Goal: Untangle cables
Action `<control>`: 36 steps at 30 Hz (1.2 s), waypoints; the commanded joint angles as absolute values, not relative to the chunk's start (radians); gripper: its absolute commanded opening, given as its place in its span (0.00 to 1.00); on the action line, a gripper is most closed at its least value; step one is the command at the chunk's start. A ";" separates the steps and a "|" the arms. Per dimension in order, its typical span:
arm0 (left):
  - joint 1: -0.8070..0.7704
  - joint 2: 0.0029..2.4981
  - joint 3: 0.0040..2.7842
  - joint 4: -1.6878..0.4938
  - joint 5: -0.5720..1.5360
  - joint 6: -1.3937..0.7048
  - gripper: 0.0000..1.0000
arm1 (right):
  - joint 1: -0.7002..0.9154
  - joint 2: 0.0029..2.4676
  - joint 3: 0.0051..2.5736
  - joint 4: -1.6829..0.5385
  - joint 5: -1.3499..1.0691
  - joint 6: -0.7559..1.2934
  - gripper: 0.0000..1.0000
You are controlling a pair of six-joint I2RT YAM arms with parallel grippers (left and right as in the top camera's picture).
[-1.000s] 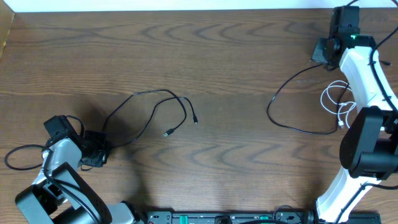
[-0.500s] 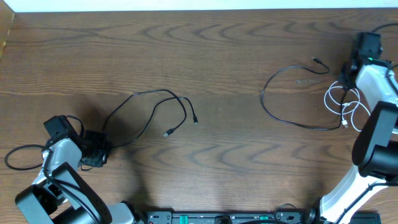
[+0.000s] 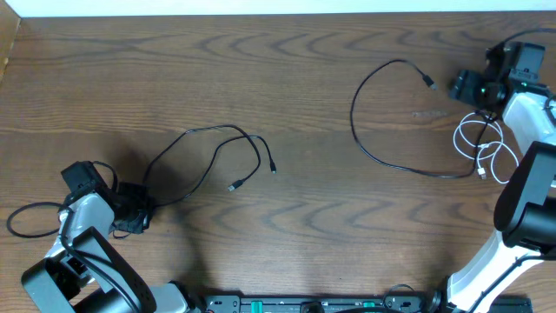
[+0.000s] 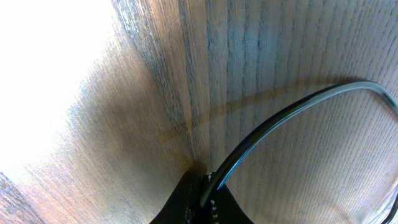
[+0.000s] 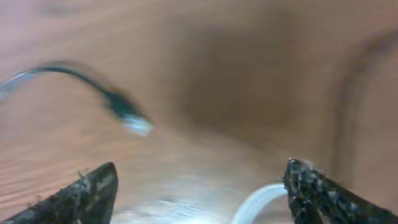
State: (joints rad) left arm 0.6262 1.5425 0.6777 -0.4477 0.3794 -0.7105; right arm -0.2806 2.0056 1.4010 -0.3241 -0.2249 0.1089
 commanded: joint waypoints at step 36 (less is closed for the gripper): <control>0.383 1.569 0.658 -0.331 0.354 -0.708 0.08 | 0.321 2.102 1.403 -0.270 -0.069 0.073 0.03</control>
